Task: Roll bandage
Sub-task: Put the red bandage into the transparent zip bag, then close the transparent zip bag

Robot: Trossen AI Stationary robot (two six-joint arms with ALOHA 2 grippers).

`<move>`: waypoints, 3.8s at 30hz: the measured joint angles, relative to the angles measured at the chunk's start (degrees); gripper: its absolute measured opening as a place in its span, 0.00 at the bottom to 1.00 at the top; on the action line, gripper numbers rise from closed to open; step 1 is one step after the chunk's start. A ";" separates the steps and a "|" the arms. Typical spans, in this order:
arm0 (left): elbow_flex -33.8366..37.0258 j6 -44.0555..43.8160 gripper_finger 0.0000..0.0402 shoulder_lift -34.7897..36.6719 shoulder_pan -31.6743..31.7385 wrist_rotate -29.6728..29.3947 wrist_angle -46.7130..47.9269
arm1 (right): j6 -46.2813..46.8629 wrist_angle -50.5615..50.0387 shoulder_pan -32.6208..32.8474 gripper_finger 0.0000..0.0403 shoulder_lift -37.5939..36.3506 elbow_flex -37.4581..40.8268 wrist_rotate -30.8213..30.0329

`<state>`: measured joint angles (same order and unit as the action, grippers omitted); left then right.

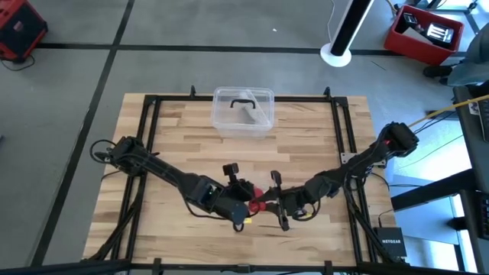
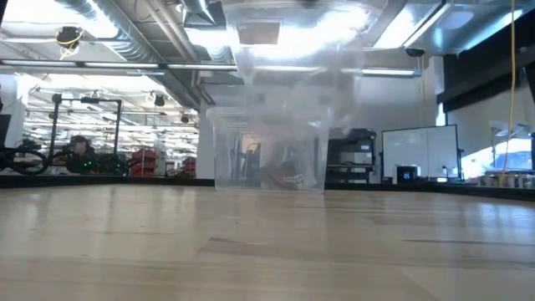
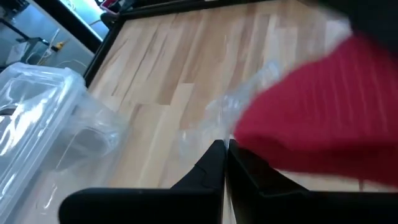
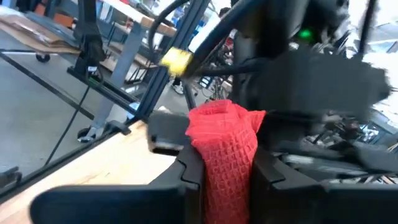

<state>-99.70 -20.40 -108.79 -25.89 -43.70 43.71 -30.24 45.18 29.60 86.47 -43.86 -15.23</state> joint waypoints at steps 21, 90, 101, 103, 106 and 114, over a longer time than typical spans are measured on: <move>-0.11 2.82 0.01 0.02 -0.70 3.88 -4.15 | -20.69 -12.83 -0.54 0.15 2.00 0.00 -9.90; -0.05 -5.26 0.01 -0.18 0.70 4.92 9.33 | 32.41 -23.08 -8.49 0.76 -8.36 8.93 0.31; -0.02 0.31 0.01 -0.35 0.63 4.96 5.18 | 33.18 -7.39 -8.23 0.69 -4.71 14.86 3.35; -0.02 1.33 0.01 -0.35 0.57 4.94 3.92 | 32.96 -4.93 -8.23 0.64 -3.66 14.82 3.37; -0.02 1.63 0.01 -0.35 0.54 4.94 3.37 | 32.93 -1.87 -8.23 0.55 -2.61 14.82 6.34; -0.02 1.04 0.01 -0.35 0.54 4.94 3.75 | 34.20 -1.60 -8.21 0.35 -2.63 13.88 7.79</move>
<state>-99.72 -19.36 -109.14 -25.35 -38.76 47.46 3.97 43.58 21.39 83.83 -29.97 -7.44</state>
